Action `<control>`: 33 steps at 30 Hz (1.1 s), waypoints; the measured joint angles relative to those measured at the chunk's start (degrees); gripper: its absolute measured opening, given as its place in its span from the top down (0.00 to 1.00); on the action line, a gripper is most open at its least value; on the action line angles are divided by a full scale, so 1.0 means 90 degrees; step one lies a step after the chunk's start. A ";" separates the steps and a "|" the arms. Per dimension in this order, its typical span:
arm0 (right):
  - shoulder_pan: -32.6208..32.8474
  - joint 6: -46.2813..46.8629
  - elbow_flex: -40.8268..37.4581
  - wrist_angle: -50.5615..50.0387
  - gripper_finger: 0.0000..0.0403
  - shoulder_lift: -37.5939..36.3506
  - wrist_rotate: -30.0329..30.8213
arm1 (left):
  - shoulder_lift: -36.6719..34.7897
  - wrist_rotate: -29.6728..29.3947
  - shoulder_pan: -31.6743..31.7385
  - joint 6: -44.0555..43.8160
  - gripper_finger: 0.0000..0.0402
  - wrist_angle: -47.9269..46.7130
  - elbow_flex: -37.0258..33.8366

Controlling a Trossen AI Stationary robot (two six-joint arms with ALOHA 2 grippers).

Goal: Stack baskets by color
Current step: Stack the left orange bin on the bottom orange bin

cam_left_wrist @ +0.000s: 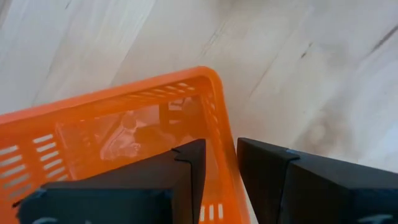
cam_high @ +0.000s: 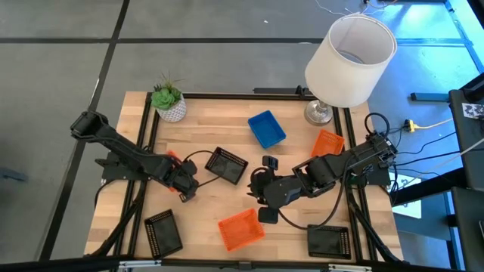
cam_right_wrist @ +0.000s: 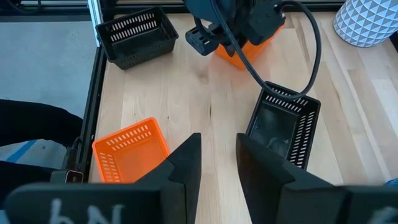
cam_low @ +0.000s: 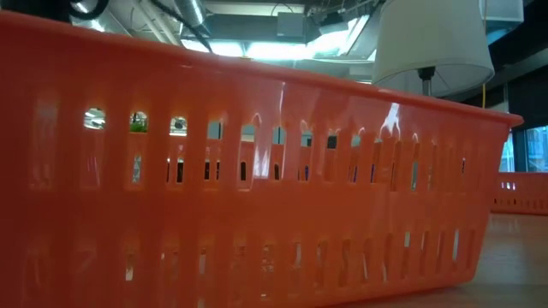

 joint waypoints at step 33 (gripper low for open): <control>0.0925 0.0964 -0.0005 -0.0443 0.75 -0.0191 0.1750 | -0.0019 0.0514 -0.1155 0.2097 1.00 -0.0262 0.1294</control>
